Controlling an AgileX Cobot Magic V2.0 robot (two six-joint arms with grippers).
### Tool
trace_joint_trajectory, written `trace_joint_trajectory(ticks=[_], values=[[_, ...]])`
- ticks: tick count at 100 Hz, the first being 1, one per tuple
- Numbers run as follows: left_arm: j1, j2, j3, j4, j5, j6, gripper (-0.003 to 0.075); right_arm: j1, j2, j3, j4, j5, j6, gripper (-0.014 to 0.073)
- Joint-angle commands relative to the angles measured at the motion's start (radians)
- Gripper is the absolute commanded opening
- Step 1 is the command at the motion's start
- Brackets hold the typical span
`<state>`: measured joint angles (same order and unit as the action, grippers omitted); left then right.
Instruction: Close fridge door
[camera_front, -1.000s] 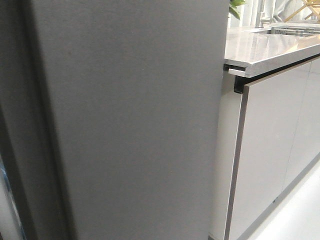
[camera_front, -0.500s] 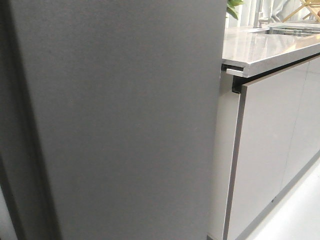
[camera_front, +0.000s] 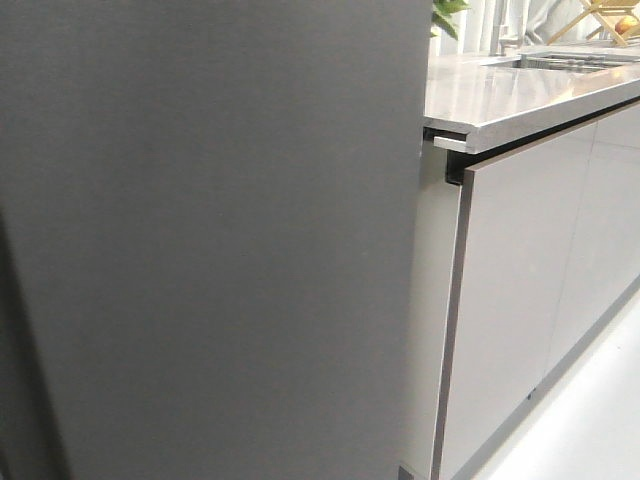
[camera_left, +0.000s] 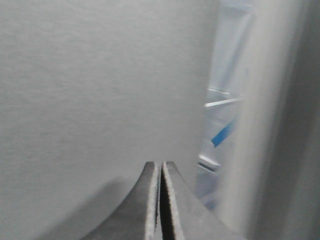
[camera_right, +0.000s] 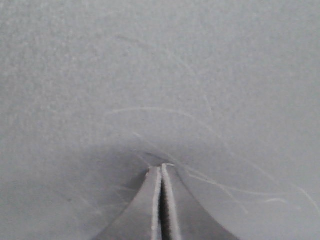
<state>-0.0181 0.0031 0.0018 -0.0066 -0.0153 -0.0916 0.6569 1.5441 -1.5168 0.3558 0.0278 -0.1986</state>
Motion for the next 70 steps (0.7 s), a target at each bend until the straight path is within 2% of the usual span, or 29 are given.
trace_joint_trajectory(ticks=[1, 43, 70], values=[[-0.005, 0.019, 0.028, -0.002, -0.077, -0.004, -0.0021, 0.003, 0.032, -0.056, -0.017, -0.062, -0.009, -0.0076], [-0.005, 0.019, 0.028, -0.002, -0.077, -0.004, -0.0021, 0.012, 0.072, -0.065, -0.032, -0.127, -0.009, -0.0076], [-0.005, 0.019, 0.028, -0.002, -0.077, -0.004, -0.0021, 0.004, 0.031, -0.057, -0.163, -0.076, -0.009, -0.0076]])
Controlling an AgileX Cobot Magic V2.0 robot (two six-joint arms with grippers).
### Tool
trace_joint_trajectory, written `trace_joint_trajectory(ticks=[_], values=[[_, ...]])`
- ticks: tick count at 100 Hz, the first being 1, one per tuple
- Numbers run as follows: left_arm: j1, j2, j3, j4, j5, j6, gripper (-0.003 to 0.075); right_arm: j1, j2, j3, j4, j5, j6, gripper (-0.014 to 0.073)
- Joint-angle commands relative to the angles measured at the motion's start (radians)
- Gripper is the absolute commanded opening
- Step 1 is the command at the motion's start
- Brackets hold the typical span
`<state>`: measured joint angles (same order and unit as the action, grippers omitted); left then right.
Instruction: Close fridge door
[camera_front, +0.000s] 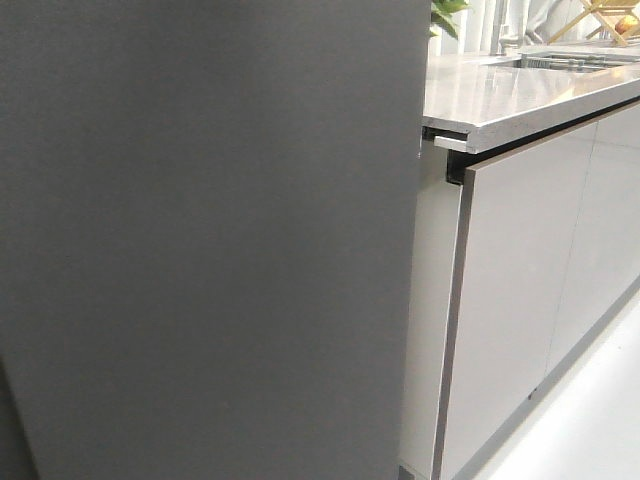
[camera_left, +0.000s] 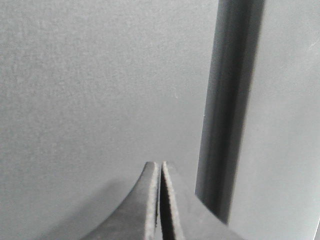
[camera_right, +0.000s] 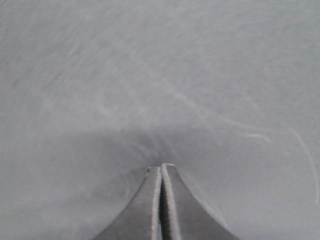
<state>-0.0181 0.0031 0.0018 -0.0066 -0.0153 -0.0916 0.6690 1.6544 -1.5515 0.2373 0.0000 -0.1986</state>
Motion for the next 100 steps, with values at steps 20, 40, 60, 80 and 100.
trace_joint_trajectory(ticks=[20, 40, 60, 80, 100], values=[[-0.005, 0.019, 0.028, -0.002, -0.077, -0.004, -0.0021, -0.081, -0.194, 0.129, -0.049, -0.071, -0.004, -0.0076], [-0.005, 0.019, 0.028, -0.002, -0.077, -0.004, -0.0021, -0.171, -0.392, 0.393, -0.049, -0.190, 0.001, -0.0076], [-0.005, 0.019, 0.028, -0.002, -0.077, -0.004, -0.0021, -0.255, -0.598, 0.614, -0.049, -0.203, 0.001, -0.0076], [-0.005, 0.019, 0.028, -0.002, -0.077, -0.004, -0.0021, -0.293, -0.819, 0.812, -0.085, -0.203, 0.001, -0.0076], [-0.005, 0.019, 0.028, -0.002, -0.077, -0.004, -0.0021, -0.373, -1.046, 1.038, -0.121, -0.201, 0.001, -0.0076]])
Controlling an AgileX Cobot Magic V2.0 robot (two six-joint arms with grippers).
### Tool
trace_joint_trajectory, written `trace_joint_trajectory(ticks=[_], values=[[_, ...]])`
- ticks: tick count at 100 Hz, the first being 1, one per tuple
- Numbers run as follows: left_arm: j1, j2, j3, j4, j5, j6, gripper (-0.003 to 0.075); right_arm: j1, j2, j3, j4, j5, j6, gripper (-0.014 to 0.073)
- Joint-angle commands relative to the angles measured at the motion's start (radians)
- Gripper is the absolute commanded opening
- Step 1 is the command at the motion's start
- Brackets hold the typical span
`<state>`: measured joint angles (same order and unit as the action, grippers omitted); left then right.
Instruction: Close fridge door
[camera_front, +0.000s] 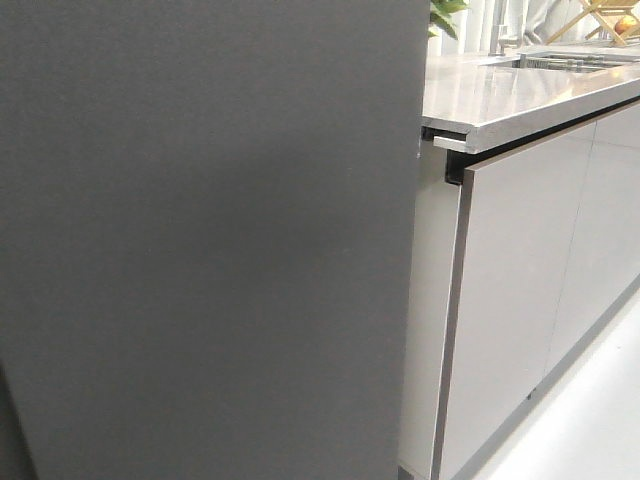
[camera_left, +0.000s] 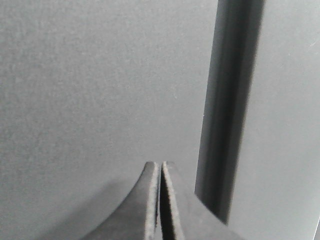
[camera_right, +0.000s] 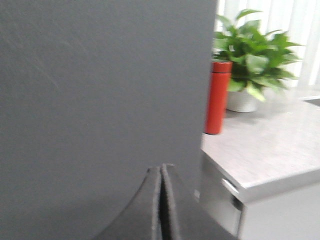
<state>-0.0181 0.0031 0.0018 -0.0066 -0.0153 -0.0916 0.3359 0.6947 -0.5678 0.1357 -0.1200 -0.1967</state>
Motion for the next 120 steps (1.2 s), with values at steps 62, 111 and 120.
trace_joint_trajectory(ticks=[62, 111, 120], values=[[-0.005, 0.019, 0.028, -0.002, -0.077, -0.004, -0.0021, -0.261, -0.596, 0.472, -0.104, -0.062, -0.001, -0.0076], [-0.005, 0.019, 0.028, -0.002, -0.077, -0.004, -0.0021, -0.329, -0.715, 0.592, -0.129, -0.003, 0.048, -0.0076], [-0.005, 0.019, 0.028, -0.002, -0.077, -0.004, -0.0021, -0.329, -0.715, 0.592, -0.129, -0.003, 0.048, -0.0076]])
